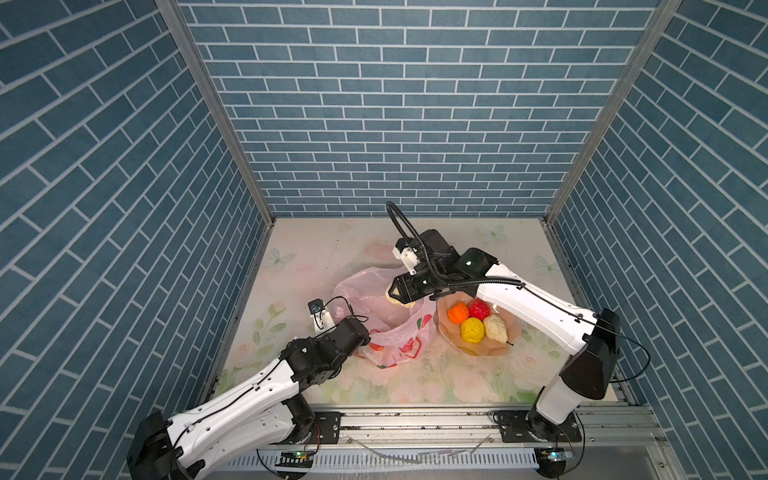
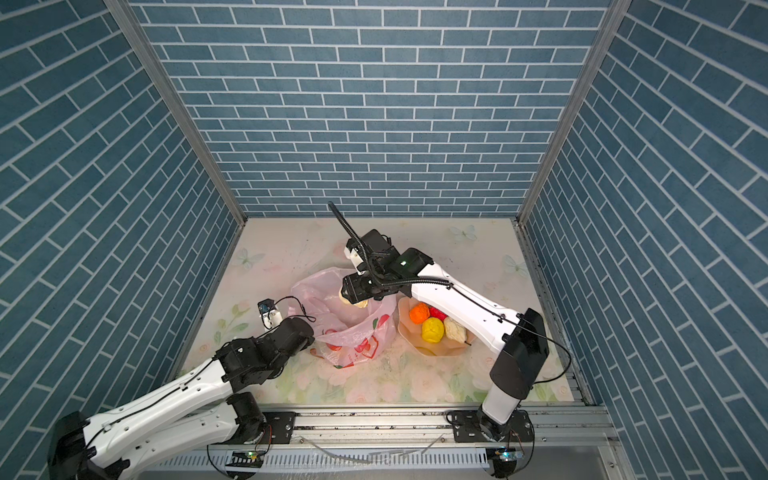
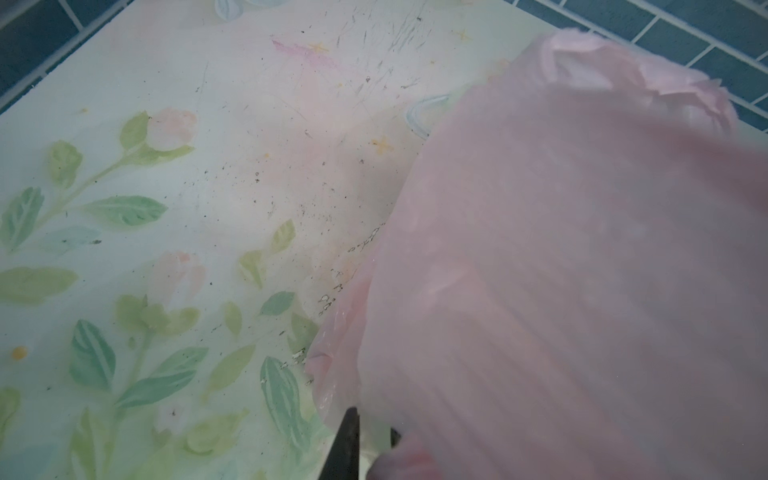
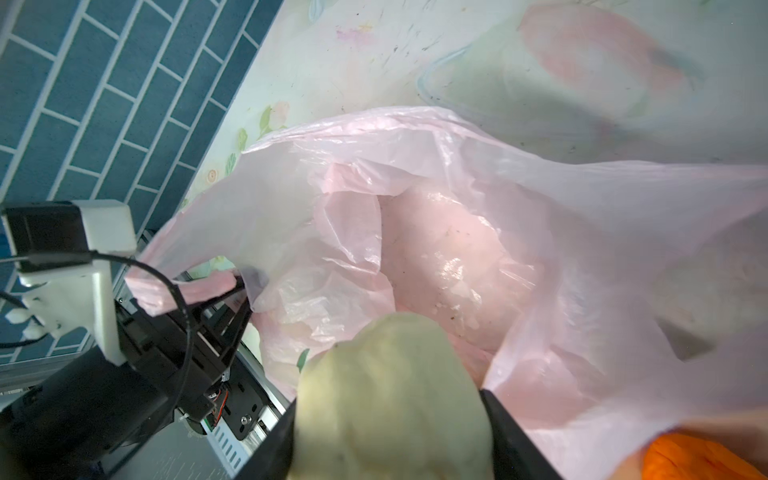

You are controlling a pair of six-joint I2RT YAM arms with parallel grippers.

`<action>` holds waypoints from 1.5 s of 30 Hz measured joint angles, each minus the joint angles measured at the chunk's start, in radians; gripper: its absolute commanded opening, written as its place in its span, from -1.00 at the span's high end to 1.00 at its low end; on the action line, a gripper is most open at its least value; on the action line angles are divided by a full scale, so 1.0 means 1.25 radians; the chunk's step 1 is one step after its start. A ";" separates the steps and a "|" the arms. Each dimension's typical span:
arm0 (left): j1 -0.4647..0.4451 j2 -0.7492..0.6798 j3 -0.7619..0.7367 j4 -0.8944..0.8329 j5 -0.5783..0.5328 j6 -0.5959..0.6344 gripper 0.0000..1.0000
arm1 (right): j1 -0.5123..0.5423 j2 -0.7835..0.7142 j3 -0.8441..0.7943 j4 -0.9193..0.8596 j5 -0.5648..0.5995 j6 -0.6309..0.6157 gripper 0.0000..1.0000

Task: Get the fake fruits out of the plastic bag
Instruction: 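Lift the cream fruit out of the bag with the right gripper over the bowl, then lower the cream fruit into the peach bowl and open the right gripper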

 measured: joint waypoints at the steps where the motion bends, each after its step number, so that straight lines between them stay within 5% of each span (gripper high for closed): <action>1: 0.005 0.002 0.005 0.003 0.001 0.008 0.65 | -0.009 -0.018 -0.010 -0.003 0.005 -0.002 0.33; 19: 0.090 0.029 0.039 0.045 0.046 0.112 0.65 | -0.229 -0.227 -0.221 -0.072 0.133 -0.013 0.35; 36: 0.124 0.069 0.086 0.080 0.070 0.164 0.65 | -0.443 -0.222 -0.374 -0.064 0.208 -0.049 0.33; 45: 0.150 0.112 0.101 0.111 0.091 0.188 0.65 | -0.489 -0.199 -0.425 -0.037 0.229 -0.071 0.30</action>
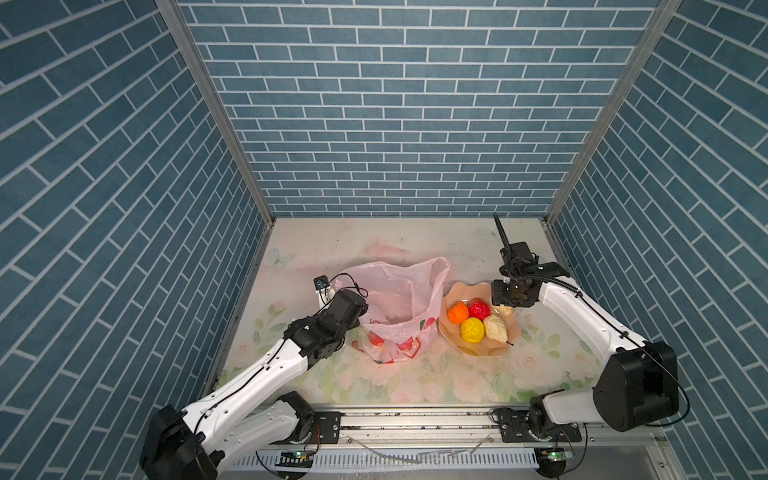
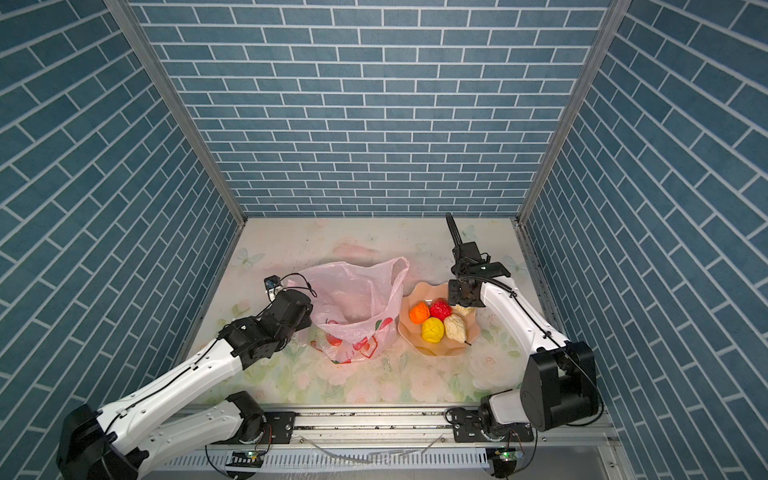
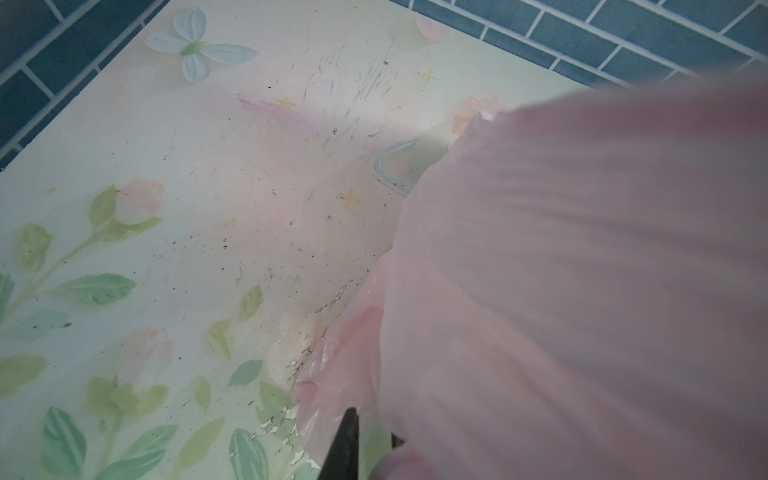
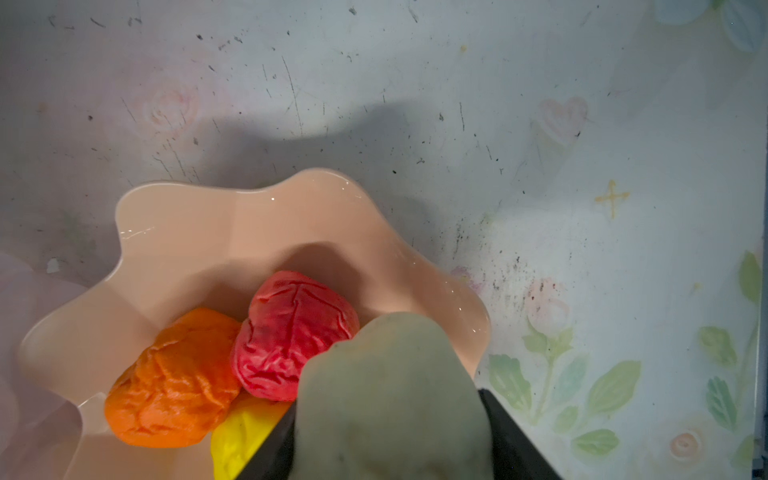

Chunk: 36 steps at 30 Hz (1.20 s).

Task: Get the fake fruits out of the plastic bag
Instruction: 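Lower the cream fruit into the peach bowl and open the right gripper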

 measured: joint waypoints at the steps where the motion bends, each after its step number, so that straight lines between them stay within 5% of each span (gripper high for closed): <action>1: 0.004 0.005 0.004 0.003 0.003 0.003 0.65 | -0.003 0.003 -0.007 0.005 0.001 -0.005 0.30; 9: 0.025 0.038 0.036 0.031 0.021 0.022 0.65 | -0.032 0.035 -0.029 0.034 0.006 -0.027 0.20; 36: 0.099 0.095 0.074 0.075 0.071 0.070 0.65 | -0.039 0.067 -0.034 0.071 -0.020 -0.039 -0.62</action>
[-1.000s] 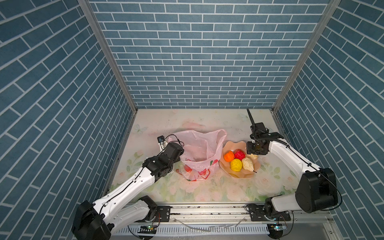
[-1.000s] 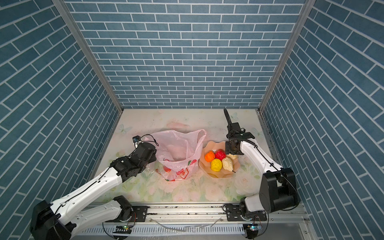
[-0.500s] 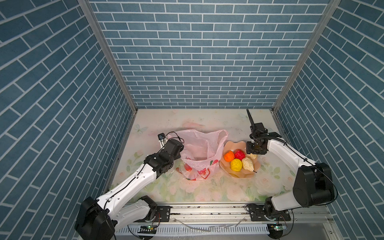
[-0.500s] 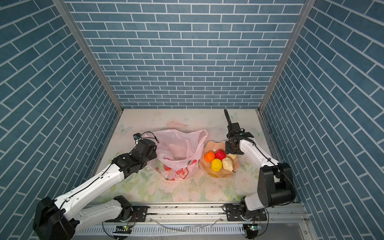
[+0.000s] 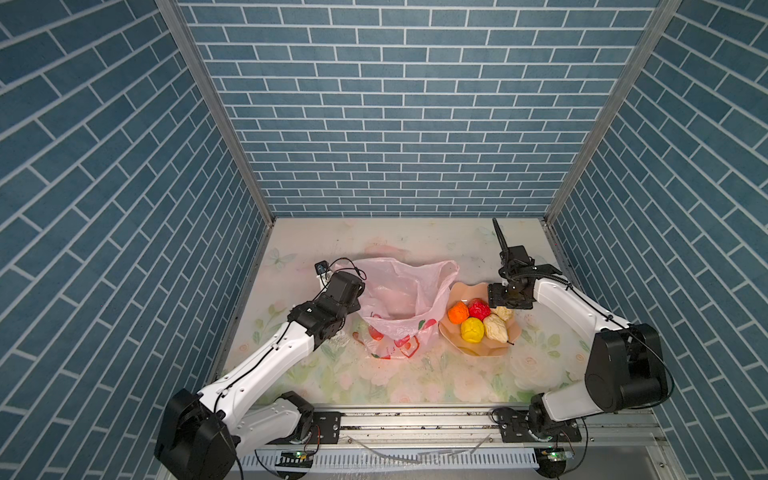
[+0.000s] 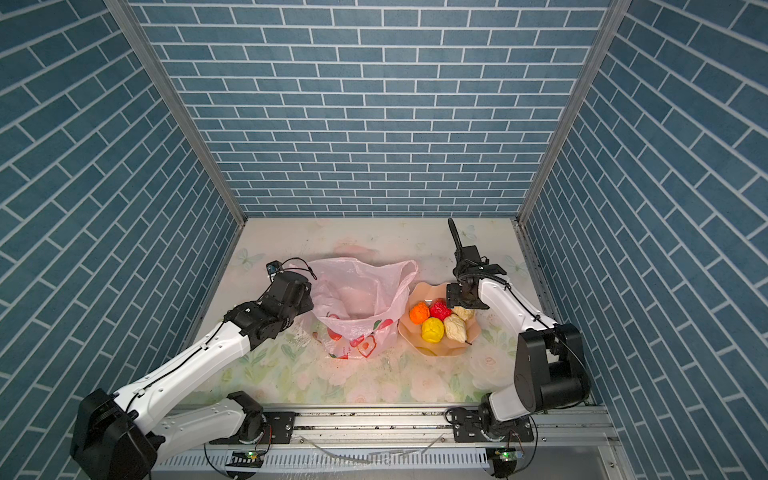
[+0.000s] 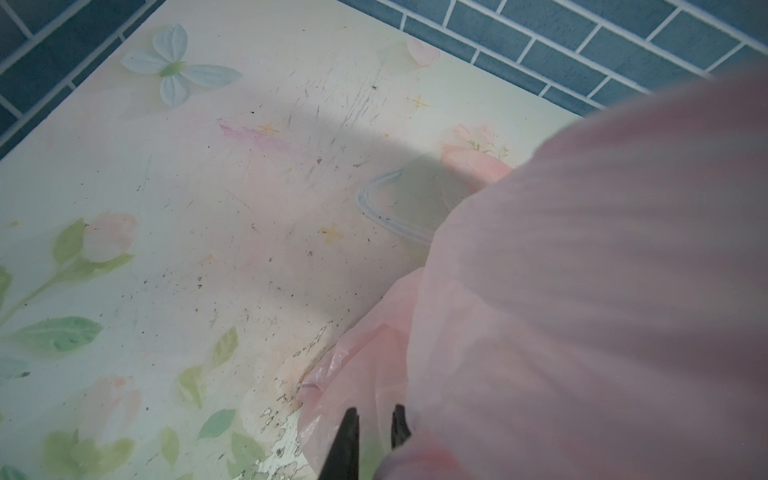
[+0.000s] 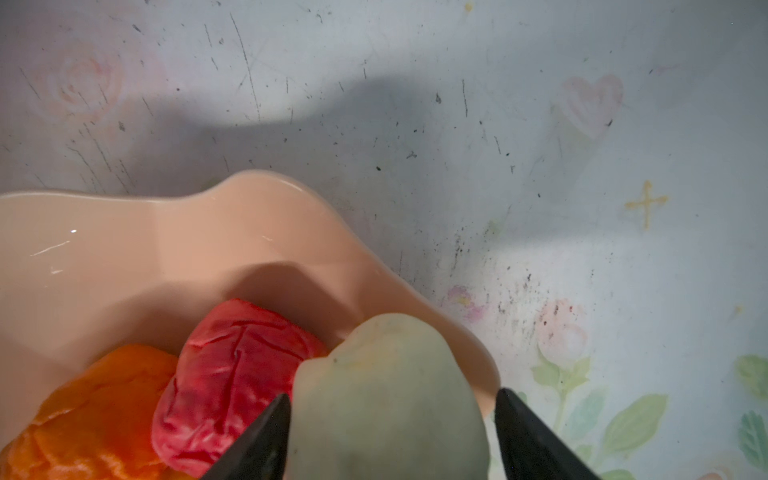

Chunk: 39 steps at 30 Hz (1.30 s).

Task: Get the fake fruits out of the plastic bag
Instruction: 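Lower the cream fruit into the peach bowl and open the right gripper, then lift the bag rim with the left gripper while the right gripper moves over the bag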

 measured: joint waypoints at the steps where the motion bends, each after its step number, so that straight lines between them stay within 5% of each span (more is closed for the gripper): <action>1: 0.005 0.003 0.005 0.002 0.002 0.005 0.65 | 0.000 -0.002 0.000 -0.001 -0.001 0.001 -0.63; 23: 0.186 0.172 0.194 0.102 0.204 0.119 0.64 | 0.037 -0.203 0.073 -0.113 -0.048 0.028 -0.54; 29: 0.188 0.075 0.183 0.061 0.265 0.121 0.44 | 0.172 -0.196 0.200 -0.120 -0.047 0.038 -0.51; 39: 0.188 -0.181 -0.014 -0.049 0.313 0.064 0.23 | 0.352 -0.108 0.314 -0.047 -0.068 0.049 -0.46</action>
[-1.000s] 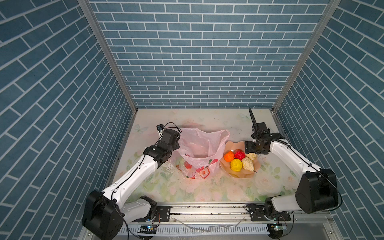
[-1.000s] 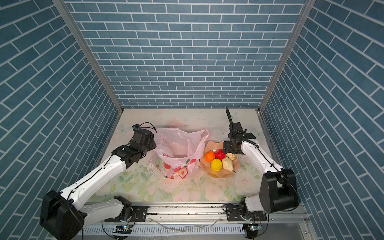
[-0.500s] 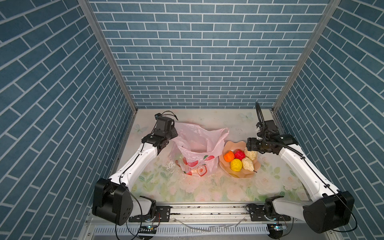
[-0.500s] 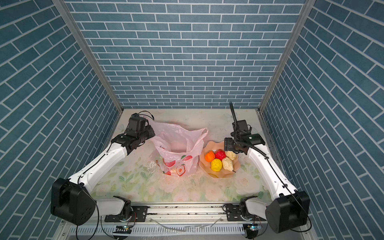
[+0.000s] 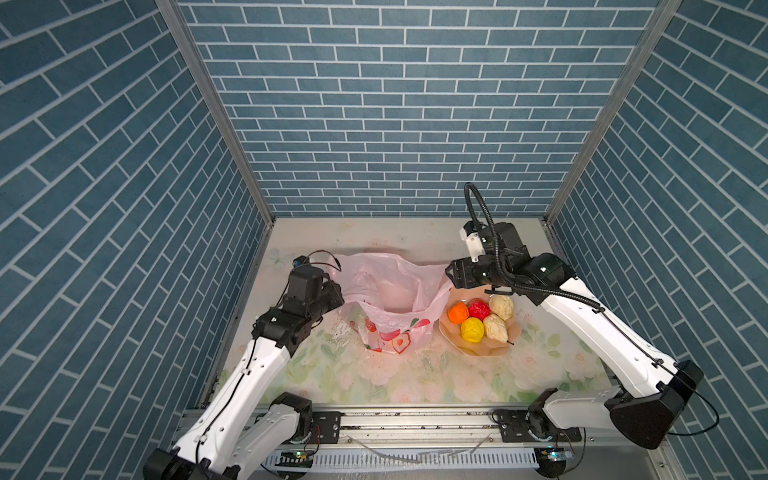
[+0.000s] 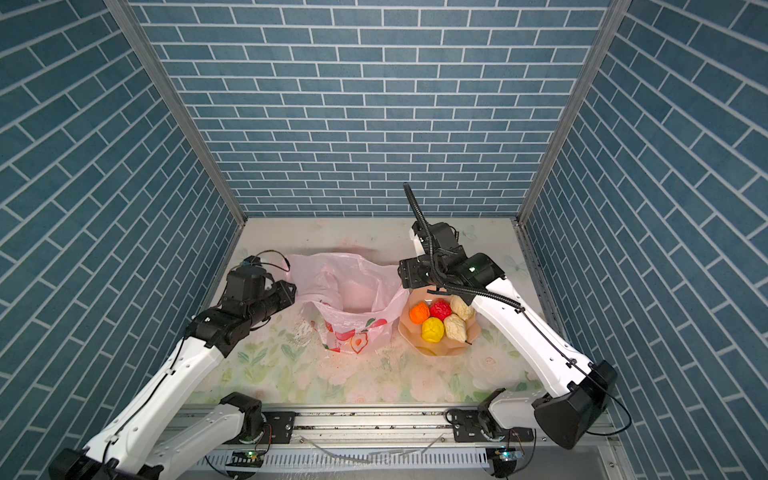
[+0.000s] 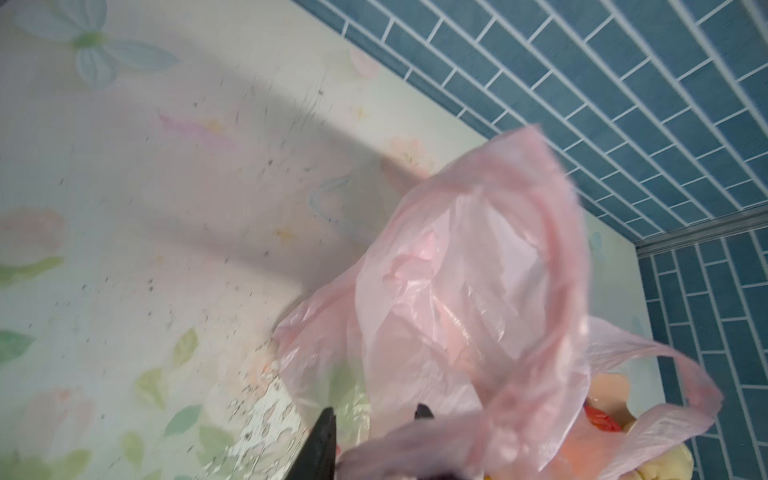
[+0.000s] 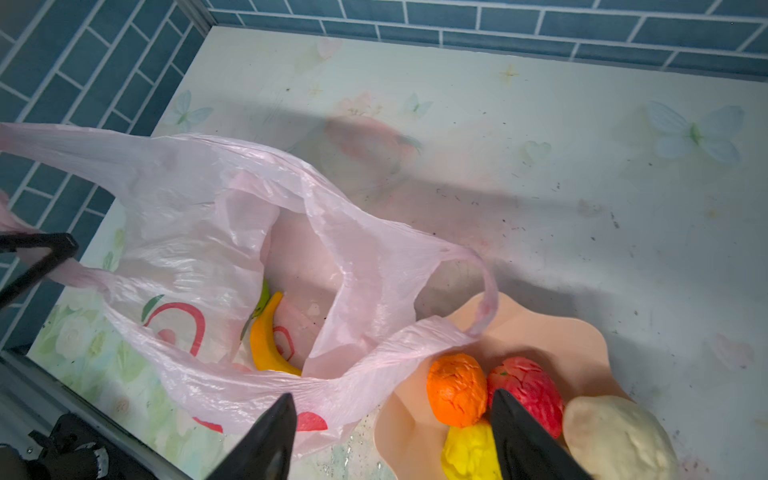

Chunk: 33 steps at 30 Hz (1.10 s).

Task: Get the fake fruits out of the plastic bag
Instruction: 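Lift the bag rim with the left gripper while the right gripper moves over the bag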

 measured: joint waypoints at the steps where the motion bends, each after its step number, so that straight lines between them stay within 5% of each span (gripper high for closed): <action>1: 0.000 -0.020 -0.012 -0.016 0.001 -0.005 0.16 | 0.011 0.017 0.010 0.006 -0.004 0.000 -0.44; 12: -0.001 -0.140 -0.011 -0.164 0.000 -0.026 -0.34 | 0.081 0.155 0.083 0.072 -0.036 0.014 -0.40; 23: -0.005 -0.126 0.098 -0.270 0.007 0.003 -0.55 | 0.101 0.273 0.153 0.103 -0.067 0.015 -0.27; 33: -0.072 -0.060 0.117 -0.281 0.000 0.008 -0.57 | 0.129 0.358 0.154 0.126 -0.115 0.034 0.07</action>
